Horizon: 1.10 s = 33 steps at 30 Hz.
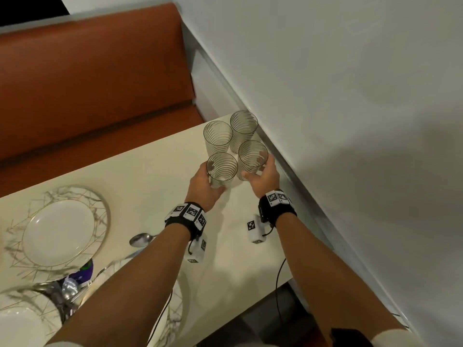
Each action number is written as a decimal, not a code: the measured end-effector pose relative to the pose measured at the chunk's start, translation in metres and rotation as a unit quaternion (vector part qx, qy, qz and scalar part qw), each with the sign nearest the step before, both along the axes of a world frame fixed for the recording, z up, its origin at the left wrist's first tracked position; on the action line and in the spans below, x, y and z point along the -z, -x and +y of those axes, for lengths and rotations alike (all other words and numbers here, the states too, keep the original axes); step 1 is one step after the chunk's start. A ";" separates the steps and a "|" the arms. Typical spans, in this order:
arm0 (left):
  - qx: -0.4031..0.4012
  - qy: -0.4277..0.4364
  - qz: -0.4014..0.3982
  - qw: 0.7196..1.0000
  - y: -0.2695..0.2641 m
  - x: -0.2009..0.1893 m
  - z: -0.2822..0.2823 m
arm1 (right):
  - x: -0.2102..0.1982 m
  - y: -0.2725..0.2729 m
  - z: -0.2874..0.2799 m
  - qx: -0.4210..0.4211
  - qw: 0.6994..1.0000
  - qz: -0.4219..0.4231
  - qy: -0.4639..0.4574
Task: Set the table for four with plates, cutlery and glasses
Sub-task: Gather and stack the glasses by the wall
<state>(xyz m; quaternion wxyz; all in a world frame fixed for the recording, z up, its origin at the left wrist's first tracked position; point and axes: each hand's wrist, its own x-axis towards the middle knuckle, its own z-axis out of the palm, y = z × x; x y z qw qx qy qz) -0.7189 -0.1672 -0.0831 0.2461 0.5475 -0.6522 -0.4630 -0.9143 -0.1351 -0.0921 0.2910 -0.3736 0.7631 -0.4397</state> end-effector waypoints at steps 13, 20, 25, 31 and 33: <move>-0.032 0.001 -0.029 0.999 0.030 0.015 -0.017 | 0.001 0.016 -0.014 0.010 1.000 0.000 0.014; -0.029 -0.016 -0.028 0.999 0.029 0.012 -0.018 | 0.005 0.016 -0.015 0.021 0.998 0.031 -0.058; -0.003 -0.033 -0.061 0.998 -0.003 0.002 0.001 | 0.017 0.002 0.008 0.044 0.991 0.039 -0.122; -0.059 -0.009 -0.048 0.997 -0.098 -0.003 0.045 | 0.014 -0.077 0.056 -0.030 0.993 0.056 -0.104; -0.087 -0.002 -0.056 0.995 -0.140 -0.001 0.062 | 0.013 -0.112 0.068 -0.082 0.991 0.064 -0.089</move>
